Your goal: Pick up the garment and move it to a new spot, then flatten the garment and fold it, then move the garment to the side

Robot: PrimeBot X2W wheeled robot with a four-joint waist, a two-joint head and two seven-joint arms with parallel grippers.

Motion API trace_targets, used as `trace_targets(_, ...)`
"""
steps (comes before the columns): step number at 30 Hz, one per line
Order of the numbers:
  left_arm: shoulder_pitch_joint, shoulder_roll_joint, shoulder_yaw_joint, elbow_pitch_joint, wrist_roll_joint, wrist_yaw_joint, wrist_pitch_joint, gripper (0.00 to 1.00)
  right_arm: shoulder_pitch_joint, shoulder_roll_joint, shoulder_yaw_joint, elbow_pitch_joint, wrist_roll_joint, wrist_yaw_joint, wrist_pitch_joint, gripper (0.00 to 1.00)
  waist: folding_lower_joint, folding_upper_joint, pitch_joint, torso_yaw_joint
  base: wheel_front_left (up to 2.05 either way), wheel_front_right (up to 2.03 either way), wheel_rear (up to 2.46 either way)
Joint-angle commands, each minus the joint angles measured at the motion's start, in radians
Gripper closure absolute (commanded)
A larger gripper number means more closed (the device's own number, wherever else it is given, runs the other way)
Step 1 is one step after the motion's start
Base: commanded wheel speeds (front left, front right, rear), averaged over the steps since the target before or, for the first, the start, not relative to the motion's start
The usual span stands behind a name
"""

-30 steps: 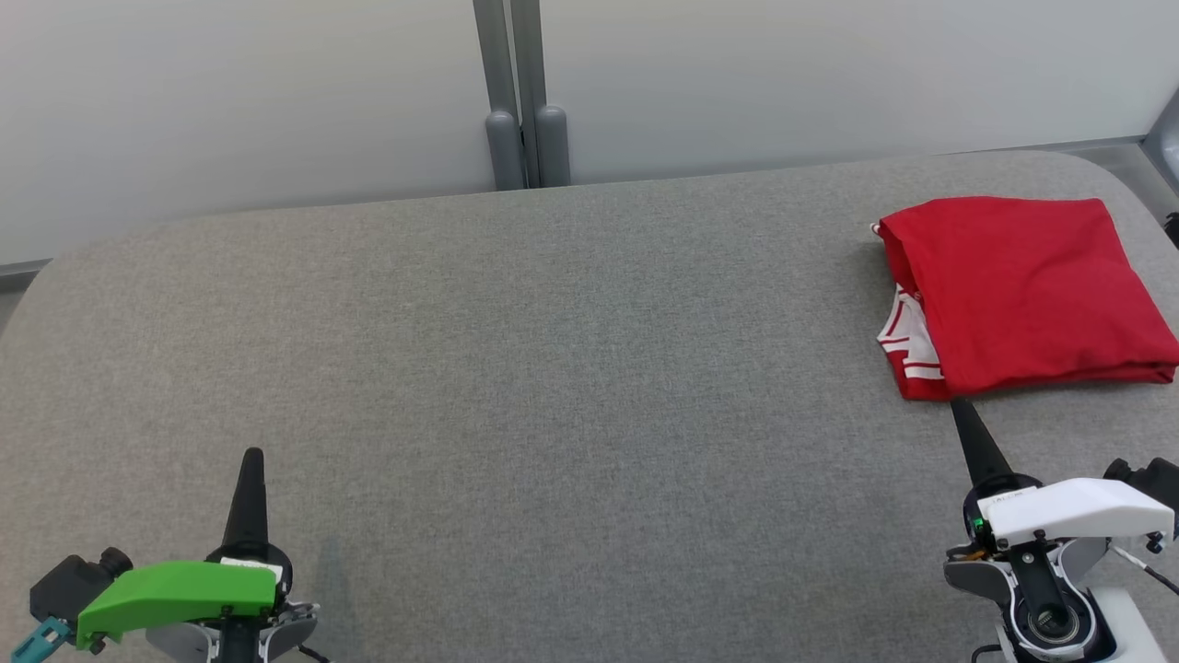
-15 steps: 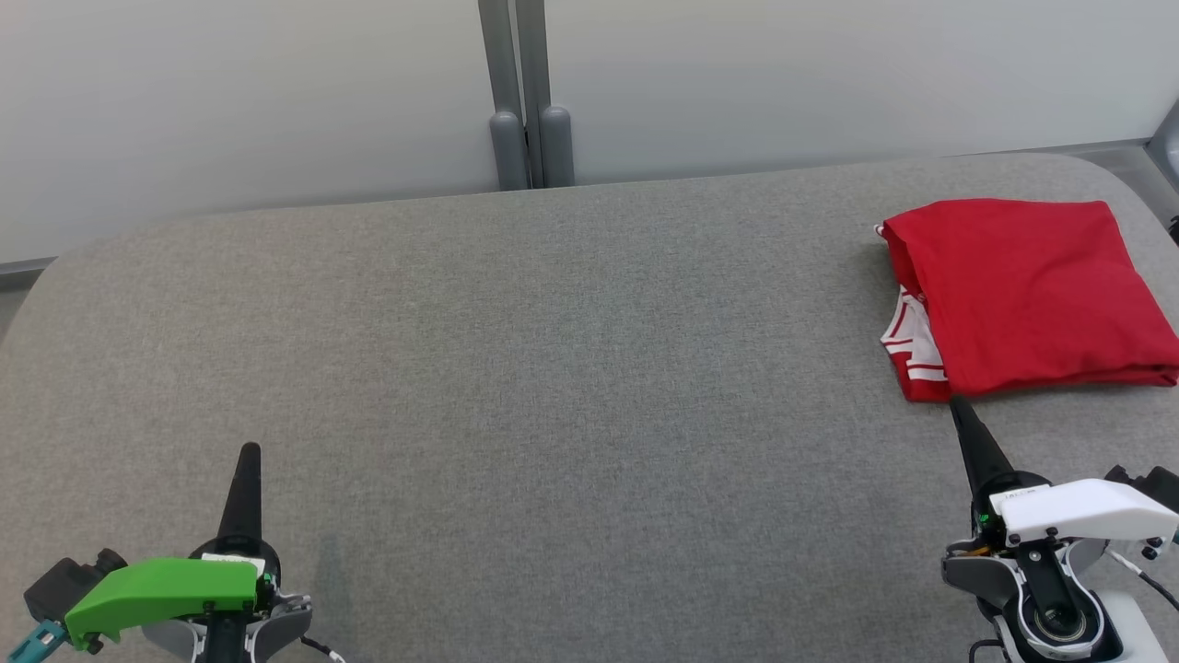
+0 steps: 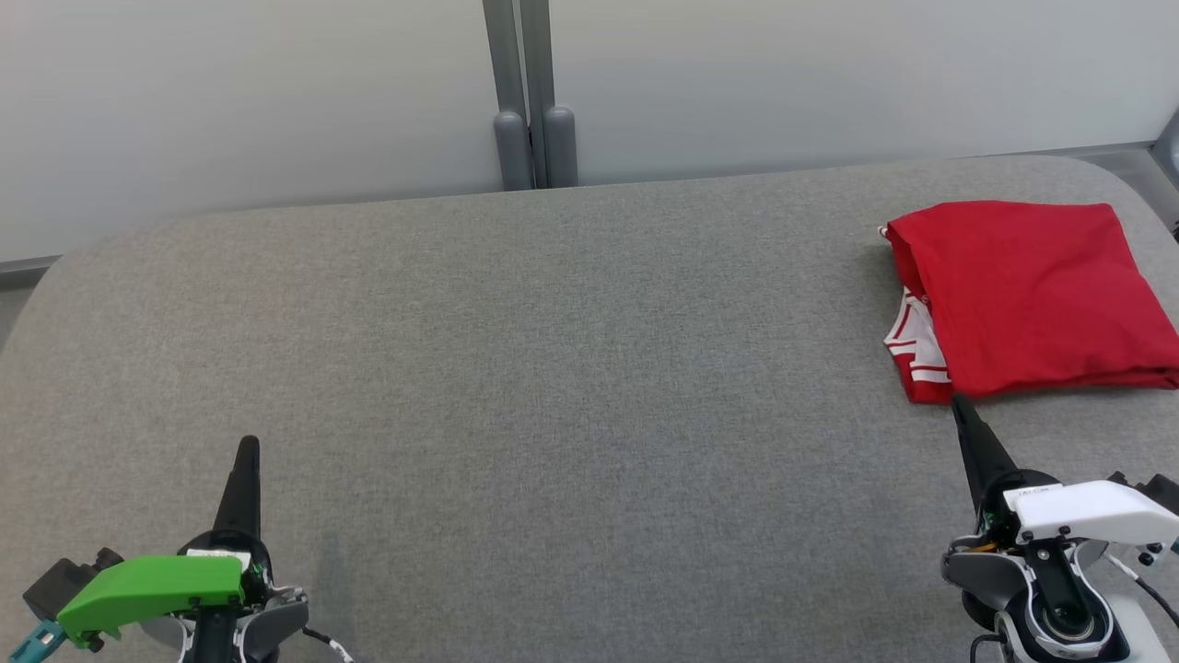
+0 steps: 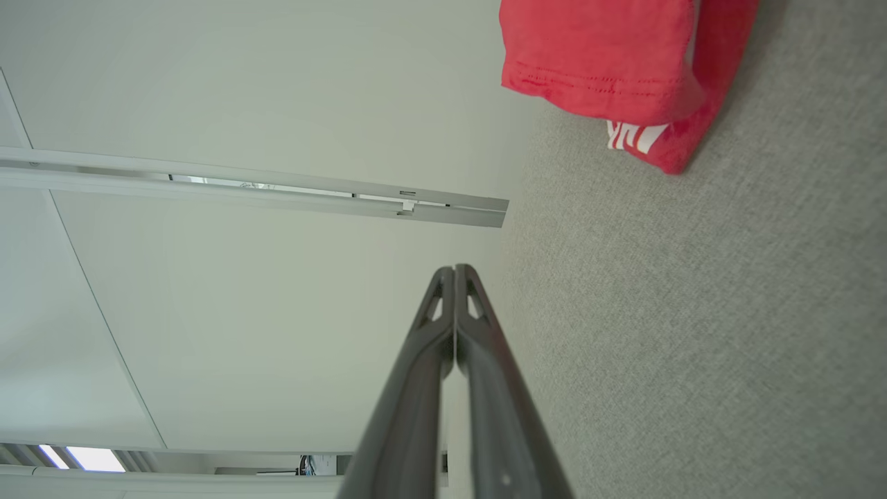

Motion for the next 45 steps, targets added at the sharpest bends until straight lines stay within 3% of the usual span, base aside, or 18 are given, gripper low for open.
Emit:
trace_targets(1, -0.023, 0.001, 0.007, -0.008, -0.026, -0.003, 0.006, 1.00, 0.004, 0.003, -0.006, -0.008, 0.019, 0.000, 0.008, 1.00, 0.0000, 0.0000, 0.000, 0.001, 0.00, 0.00, 0.00)
trace_targets(24, -0.031, 0.000, 0.019, -0.008, -0.171, -0.003, 0.048, 1.00, 0.009, 0.025, -0.035, -0.013, 0.154, 0.000, 0.049, 1.00, 0.0000, 0.0000, -0.002, 0.009, 0.00, 0.00, 0.00)
trace_targets(45, -0.029, 0.000, 0.018, -0.008, -0.168, -0.003, 0.048, 1.00, 0.009, 0.024, -0.034, -0.012, 0.152, 0.000, 0.049, 1.00, 0.0000, 0.0000, -0.002, 0.009, 0.00, 0.00, 0.00)
